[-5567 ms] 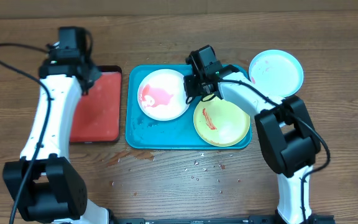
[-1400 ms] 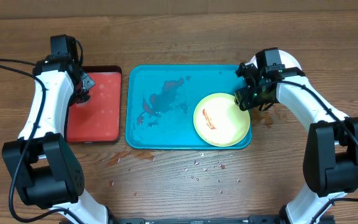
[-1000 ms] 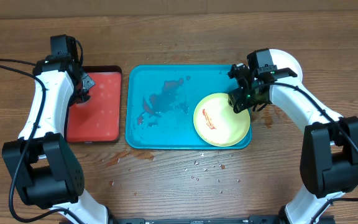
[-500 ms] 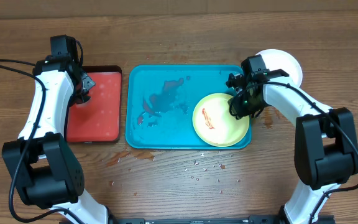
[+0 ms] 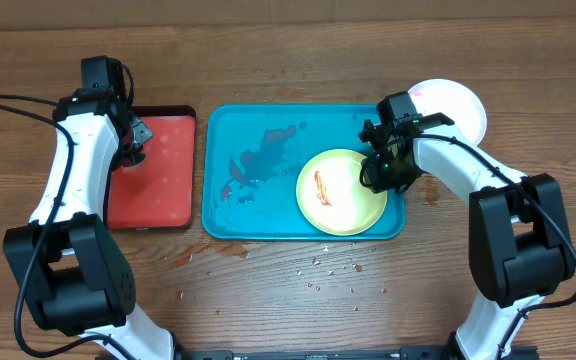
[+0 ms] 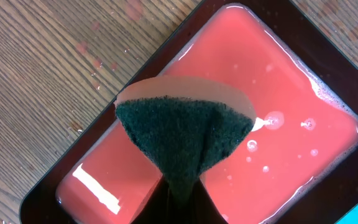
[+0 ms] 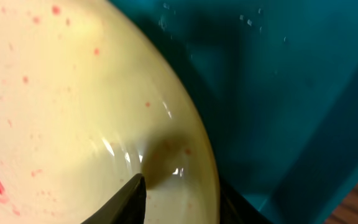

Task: Clean dirty plates on tray and stack at the side
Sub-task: 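Move the right gripper to the yellow plate rim and grasp it, then scrub the yellow plate with the sponge in the left gripper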

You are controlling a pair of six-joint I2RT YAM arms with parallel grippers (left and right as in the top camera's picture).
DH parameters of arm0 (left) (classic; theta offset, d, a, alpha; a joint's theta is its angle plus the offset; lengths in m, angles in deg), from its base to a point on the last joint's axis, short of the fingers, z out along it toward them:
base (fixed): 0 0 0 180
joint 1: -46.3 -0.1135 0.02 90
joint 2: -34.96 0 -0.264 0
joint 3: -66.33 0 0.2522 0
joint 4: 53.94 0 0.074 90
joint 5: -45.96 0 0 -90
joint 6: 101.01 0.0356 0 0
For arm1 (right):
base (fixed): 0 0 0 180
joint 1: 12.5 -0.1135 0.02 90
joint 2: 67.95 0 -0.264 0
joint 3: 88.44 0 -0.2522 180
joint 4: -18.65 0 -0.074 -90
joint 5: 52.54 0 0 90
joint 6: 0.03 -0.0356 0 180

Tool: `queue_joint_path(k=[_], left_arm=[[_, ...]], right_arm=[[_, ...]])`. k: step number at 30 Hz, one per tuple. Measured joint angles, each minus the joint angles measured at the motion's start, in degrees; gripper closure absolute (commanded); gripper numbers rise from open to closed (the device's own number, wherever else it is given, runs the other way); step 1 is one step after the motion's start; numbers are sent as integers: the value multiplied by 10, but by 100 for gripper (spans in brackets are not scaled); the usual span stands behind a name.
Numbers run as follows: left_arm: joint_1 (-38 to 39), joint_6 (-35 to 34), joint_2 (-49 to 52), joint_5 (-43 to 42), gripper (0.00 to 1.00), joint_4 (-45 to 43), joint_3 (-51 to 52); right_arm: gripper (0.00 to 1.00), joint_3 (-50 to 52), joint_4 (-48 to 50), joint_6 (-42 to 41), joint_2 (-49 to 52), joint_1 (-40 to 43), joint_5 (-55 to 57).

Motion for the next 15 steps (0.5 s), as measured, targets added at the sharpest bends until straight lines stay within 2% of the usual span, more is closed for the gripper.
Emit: queue_joint_path(k=[4,10,15], left_arm=[[0,5,0,-19,96,-7,0],[1,77,0,-151,96,-51,0],[24,111,0,-229,96,-75,0]], right_arm=[[96,1,38,-19,0,0,-23],[96,2,125,-73,0,-26,-64],[96,2,204,-132,0,-66,-71]])
